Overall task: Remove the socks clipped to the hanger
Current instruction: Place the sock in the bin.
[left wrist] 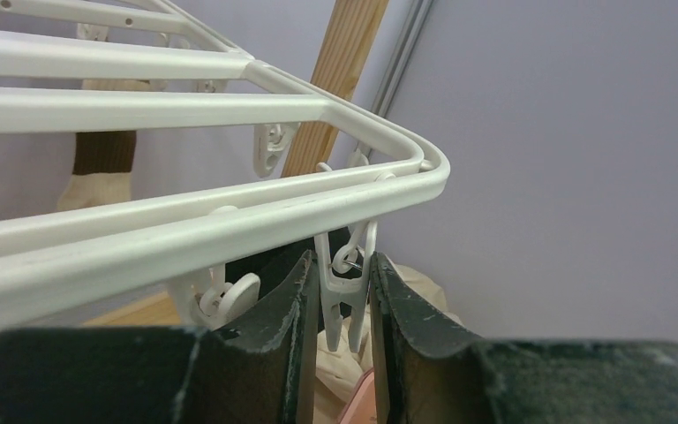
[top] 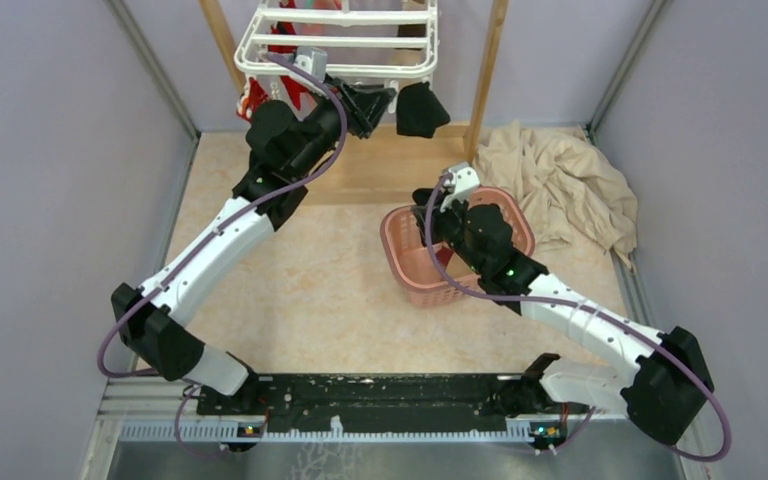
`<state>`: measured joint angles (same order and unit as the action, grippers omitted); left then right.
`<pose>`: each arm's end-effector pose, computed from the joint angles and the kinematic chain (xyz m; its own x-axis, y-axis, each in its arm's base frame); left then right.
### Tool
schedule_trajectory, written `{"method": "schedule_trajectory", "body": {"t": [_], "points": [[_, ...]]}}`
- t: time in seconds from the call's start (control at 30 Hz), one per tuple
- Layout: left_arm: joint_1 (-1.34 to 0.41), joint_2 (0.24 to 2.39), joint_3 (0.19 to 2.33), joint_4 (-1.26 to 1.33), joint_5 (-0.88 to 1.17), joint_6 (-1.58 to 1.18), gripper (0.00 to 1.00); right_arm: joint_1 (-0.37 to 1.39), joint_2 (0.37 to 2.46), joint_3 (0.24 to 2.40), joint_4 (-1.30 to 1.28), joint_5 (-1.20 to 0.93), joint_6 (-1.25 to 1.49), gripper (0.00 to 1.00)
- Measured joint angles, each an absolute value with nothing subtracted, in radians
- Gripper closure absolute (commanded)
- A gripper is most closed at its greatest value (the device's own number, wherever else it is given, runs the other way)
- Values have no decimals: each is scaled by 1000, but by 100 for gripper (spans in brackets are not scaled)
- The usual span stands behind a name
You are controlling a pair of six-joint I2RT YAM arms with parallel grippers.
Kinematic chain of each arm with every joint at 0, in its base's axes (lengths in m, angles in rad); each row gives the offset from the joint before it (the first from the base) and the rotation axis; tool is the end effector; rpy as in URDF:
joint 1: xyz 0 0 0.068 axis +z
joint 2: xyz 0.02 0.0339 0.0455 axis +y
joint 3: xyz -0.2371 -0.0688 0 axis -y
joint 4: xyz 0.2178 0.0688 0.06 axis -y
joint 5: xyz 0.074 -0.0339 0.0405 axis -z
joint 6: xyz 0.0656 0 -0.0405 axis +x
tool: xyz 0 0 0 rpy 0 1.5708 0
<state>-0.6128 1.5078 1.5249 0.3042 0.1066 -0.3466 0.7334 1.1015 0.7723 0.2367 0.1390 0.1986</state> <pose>0.2855 -0.2093 0.4578 0.0206 -0.4274 -0.9038 0.7033 0.6487 -0.2907 0.2116 0.1784 0.2985 -0.1779 0.1028 -0.9787 -0.5359 0.8240 0.1839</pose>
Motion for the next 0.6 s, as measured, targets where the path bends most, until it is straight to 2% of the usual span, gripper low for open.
{"method": "schedule_trajectory", "body": {"t": [0.6], "points": [[-573,1408,1415,278,96,-326,72,712,1068,751,157,159,224,100]]}}
